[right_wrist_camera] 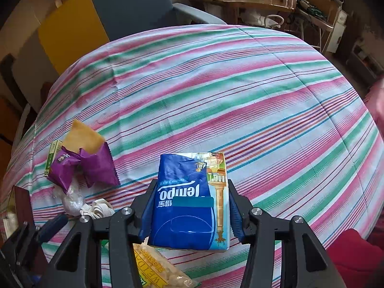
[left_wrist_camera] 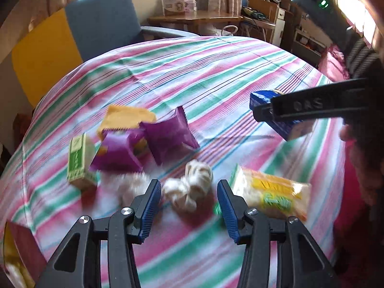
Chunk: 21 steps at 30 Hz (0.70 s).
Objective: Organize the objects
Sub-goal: 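Grasp the white cord bundle with the left gripper while right gripper holds the tissue pack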
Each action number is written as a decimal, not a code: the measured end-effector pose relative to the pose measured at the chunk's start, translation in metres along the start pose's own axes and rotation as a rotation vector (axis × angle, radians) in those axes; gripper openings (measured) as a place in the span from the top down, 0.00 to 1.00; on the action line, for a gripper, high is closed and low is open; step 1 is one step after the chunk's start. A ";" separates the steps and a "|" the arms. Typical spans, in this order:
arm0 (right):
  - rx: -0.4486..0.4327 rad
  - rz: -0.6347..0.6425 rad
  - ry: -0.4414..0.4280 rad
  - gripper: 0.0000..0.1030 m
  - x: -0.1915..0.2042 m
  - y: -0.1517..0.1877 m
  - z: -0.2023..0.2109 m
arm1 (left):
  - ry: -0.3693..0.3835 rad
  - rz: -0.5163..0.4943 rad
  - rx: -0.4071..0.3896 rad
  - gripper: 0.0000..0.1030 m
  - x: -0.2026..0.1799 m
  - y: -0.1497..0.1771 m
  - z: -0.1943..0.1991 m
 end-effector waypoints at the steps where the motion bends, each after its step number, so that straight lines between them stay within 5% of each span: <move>1: 0.003 -0.004 -0.005 0.49 0.000 0.000 -0.001 | 0.000 -0.015 0.006 0.52 -0.002 -0.003 -0.007; 6: 0.006 -0.009 -0.011 0.48 0.001 -0.001 -0.002 | -0.011 -0.014 0.050 0.61 -0.003 -0.003 -0.037; 10: 0.024 0.008 0.004 0.49 0.000 0.001 -0.008 | 0.004 0.047 0.011 0.70 -0.002 0.007 -0.025; 21: 0.098 0.079 0.082 0.49 0.002 0.011 -0.030 | -0.068 0.152 -0.069 0.70 0.006 0.107 0.043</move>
Point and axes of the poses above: each gripper's, at about its wrist camera, not at the fingertips, and z roughly against the way its jaws point, x to its left, y to its underside, the point moved 10 cm from there along -z, roughly the way its jaws point, and after that the axes turned 5 degrees about z, right-handed, at the moved point
